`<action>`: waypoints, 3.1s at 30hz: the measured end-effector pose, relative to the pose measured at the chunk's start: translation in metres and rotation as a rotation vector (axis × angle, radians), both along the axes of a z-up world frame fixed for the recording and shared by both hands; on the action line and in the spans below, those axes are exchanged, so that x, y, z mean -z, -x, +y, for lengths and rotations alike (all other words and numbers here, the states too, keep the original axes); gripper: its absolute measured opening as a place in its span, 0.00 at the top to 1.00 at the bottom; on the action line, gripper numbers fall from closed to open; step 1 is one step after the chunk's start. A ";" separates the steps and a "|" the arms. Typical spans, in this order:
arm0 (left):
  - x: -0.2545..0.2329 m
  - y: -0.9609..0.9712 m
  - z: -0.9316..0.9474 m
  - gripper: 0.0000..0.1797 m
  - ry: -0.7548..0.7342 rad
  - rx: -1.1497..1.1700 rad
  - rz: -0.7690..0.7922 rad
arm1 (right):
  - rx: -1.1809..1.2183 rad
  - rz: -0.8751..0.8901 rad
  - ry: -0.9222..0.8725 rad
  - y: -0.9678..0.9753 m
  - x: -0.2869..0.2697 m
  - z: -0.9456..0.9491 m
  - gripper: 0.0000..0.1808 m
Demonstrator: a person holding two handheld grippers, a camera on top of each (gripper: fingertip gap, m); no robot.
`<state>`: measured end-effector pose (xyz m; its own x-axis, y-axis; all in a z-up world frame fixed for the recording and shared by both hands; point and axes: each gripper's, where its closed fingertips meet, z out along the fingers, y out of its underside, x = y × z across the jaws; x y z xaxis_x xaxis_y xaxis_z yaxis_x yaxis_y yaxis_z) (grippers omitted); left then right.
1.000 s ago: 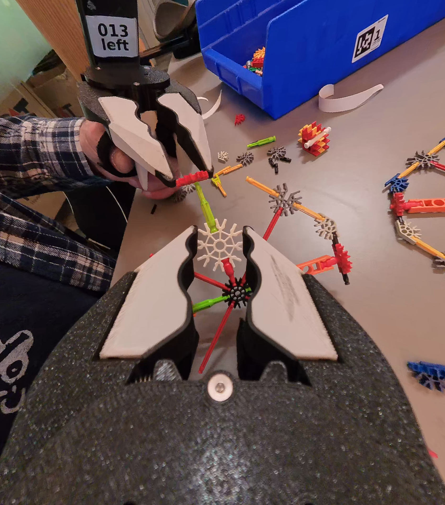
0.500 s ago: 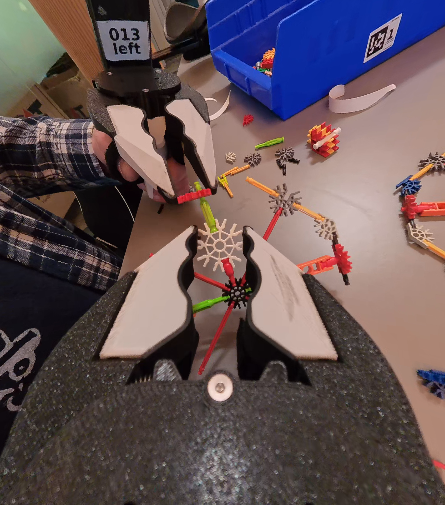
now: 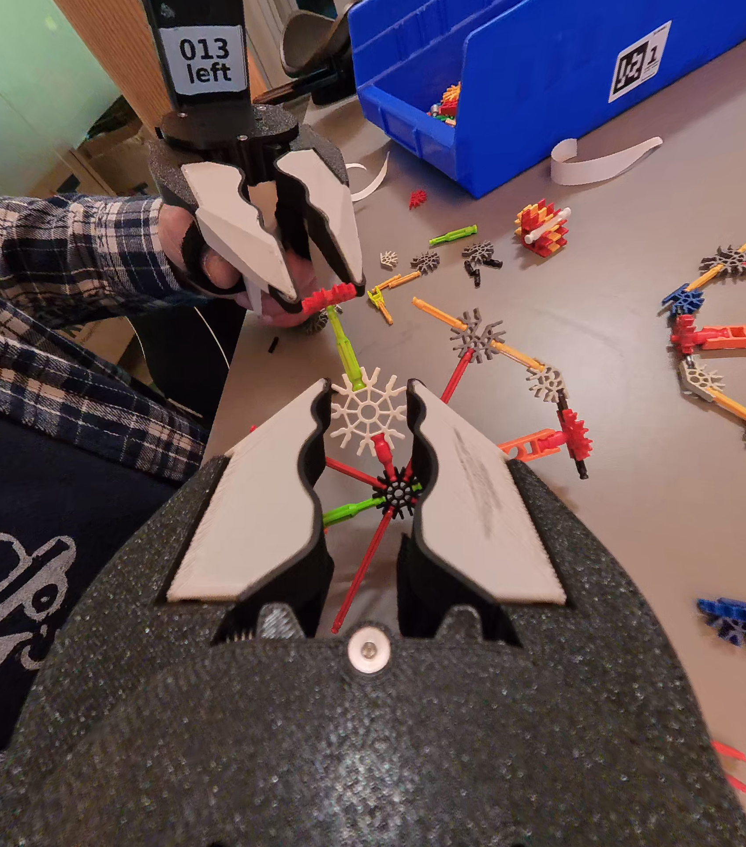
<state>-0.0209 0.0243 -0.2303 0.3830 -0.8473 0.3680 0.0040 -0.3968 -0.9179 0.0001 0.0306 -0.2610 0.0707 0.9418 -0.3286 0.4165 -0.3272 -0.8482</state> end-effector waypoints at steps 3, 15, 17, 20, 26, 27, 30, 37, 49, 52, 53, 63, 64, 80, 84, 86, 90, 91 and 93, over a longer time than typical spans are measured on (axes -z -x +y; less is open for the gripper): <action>0.001 0.000 -0.001 0.89 -0.003 0.002 0.016 | 0.000 0.004 0.006 -0.001 0.000 -0.001 0.83; 0.004 -0.005 -0.004 0.97 -0.011 0.014 0.060 | 0.002 0.032 0.014 -0.003 -0.005 -0.002 0.83; 0.004 -0.006 -0.004 0.96 -0.007 0.014 0.056 | 0.002 0.030 0.012 -0.002 -0.005 -0.003 0.83; 0.004 -0.007 -0.004 0.95 -0.009 0.014 0.062 | 0.002 0.027 0.009 -0.002 -0.004 -0.003 0.83; 0.003 -0.006 -0.004 0.95 -0.050 0.002 0.109 | 0.007 0.020 0.002 -0.002 -0.005 -0.002 0.83; 0.002 -0.006 -0.004 0.95 -0.064 0.000 0.129 | 0.010 0.020 0.002 -0.002 -0.005 -0.002 0.83; 0.003 -0.007 -0.003 0.96 -0.124 -0.011 0.223 | 0.018 0.011 -0.003 -0.002 -0.004 0.000 0.83; 0.013 -0.008 -0.002 0.98 -0.212 -0.014 0.420 | 0.032 -0.017 -0.020 -0.002 0.001 0.003 0.83; 0.020 -0.007 0.001 1.00 -0.222 -0.058 0.456 | 0.043 -0.058 -0.044 -0.005 0.006 0.004 0.83; 0.019 -0.007 0.002 1.00 -0.271 -0.065 0.508 | 0.044 -0.063 -0.053 -0.005 0.006 0.004 0.83; 0.020 -0.007 0.001 1.00 -0.287 -0.060 0.529 | 0.045 -0.066 -0.056 -0.005 0.006 0.004 0.83; 0.028 -0.009 -0.002 1.00 -0.408 -0.044 0.715 | 0.050 -0.085 -0.070 -0.005 0.010 0.006 0.83; 0.028 -0.008 -0.002 1.00 -0.411 -0.048 0.722 | 0.049 -0.085 -0.071 -0.005 0.009 0.006 0.83; 0.033 -0.003 -0.001 1.00 -0.443 -0.051 0.802 | 0.044 -0.116 -0.101 -0.007 0.014 0.006 0.83; 0.034 -0.003 0.000 1.00 -0.455 -0.065 0.817 | 0.045 -0.121 -0.105 -0.008 0.015 0.006 0.83; 0.034 -0.004 0.000 1.00 -0.461 -0.069 0.825 | 0.045 -0.123 -0.106 -0.009 0.015 0.006 0.83; 0.033 -0.003 0.002 1.00 -0.471 -0.085 0.834 | 0.045 -0.124 -0.108 -0.010 0.015 0.006 0.83; 0.034 -0.003 0.001 1.00 -0.465 -0.077 0.838 | 0.044 -0.127 -0.109 -0.010 0.015 0.006 0.83; 0.035 -0.003 0.001 1.00 -0.479 -0.074 0.857 | 0.044 -0.130 -0.112 -0.010 0.016 0.006 0.83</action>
<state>-0.0181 0.0252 -0.2653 0.4175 -0.7976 -0.4353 -0.7285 -0.0075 -0.6850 0.0104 0.0367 -0.2770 0.1480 0.9670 -0.2072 0.5126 -0.2542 -0.8202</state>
